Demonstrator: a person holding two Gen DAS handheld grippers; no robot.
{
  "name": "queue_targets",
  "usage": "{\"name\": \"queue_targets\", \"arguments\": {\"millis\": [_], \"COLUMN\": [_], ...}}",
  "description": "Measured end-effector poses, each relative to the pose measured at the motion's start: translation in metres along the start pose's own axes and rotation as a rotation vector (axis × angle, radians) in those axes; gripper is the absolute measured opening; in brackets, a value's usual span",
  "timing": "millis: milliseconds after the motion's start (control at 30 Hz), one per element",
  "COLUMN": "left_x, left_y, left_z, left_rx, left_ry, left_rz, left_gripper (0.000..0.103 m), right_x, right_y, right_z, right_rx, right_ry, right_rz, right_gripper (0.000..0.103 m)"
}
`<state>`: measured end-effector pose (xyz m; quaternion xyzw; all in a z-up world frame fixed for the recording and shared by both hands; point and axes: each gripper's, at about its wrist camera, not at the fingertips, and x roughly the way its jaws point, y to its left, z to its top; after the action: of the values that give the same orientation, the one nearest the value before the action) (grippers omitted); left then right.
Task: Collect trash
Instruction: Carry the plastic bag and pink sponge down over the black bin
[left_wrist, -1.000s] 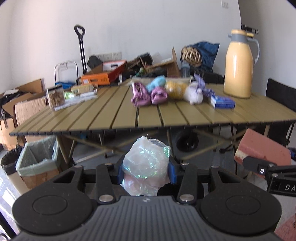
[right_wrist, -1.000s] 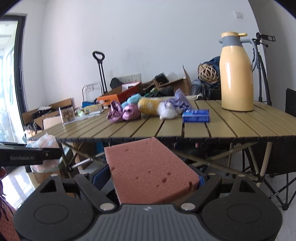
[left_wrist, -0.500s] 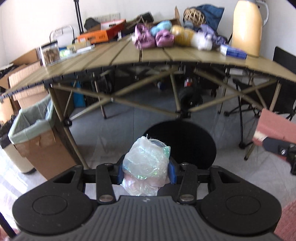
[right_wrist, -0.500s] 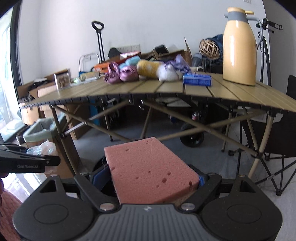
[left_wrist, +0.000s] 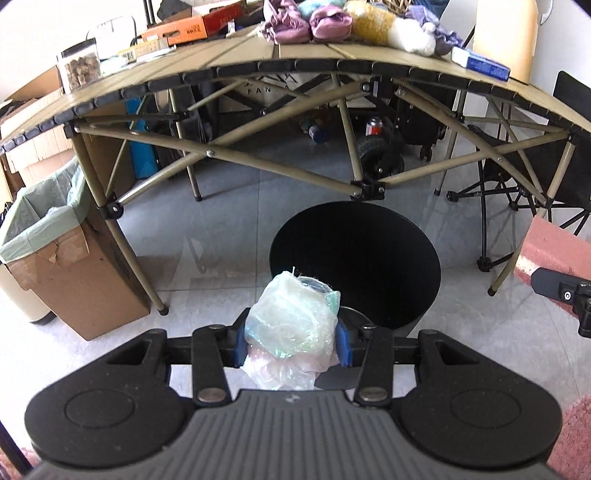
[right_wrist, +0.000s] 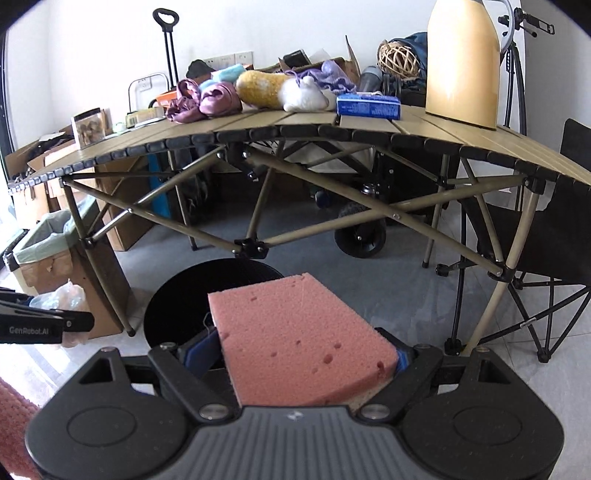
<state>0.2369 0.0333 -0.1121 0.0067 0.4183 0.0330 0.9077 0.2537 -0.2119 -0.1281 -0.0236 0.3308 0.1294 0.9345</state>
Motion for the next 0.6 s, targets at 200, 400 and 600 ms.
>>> {"name": "queue_targets", "arguments": {"millis": [200, 400, 600], "left_x": [0.016, 0.029, 0.044], "left_y": [-0.009, -0.025, -0.046], "left_z": [0.011, 0.029, 0.047], "left_rx": [-0.004, -0.001, 0.000], "left_ry": [0.045, 0.055, 0.058], "left_rz": [-0.016, -0.041, -0.067], "left_gripper": [0.044, 0.044, 0.044], "right_x": [0.015, 0.028, 0.039], "right_y": [-0.004, -0.011, -0.024], "right_z": [0.006, 0.014, 0.018], "right_rx": [0.036, 0.061, 0.092], "right_ry": [0.026, 0.024, 0.033], "right_rz": [-0.015, -0.036, -0.063], "right_gripper": [0.087, 0.087, 0.087]}}
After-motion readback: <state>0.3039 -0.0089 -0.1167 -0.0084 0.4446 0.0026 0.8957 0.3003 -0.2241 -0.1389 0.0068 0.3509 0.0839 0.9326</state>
